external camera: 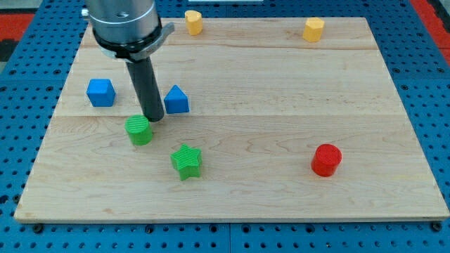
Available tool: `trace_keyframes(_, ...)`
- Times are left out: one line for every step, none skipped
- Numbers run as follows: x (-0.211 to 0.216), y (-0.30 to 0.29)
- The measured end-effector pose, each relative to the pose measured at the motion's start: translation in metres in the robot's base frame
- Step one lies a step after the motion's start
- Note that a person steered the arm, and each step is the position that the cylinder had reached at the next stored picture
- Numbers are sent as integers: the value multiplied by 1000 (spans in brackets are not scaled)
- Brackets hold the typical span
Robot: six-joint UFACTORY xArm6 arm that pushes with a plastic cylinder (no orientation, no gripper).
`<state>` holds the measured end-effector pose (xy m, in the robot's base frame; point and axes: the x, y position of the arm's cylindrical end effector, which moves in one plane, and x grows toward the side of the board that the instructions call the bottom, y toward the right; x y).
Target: Place the green circle to the bottom left
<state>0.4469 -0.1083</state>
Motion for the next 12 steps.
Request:
trace_keyframes(0,36)
trace_keyframes(5,57)
trace_keyframes(11,-11)
trace_keyframes(11,-20)
trace_keyframes(20,-58)
trace_keyframes(20,-67)
trace_keyframes(18,-67)
trace_keyframes(17,-96)
trace_keyframes(39,-101)
trace_keyframes(17,-95)
trace_keyframes(19,-57)
trace_keyframes(58,-31)
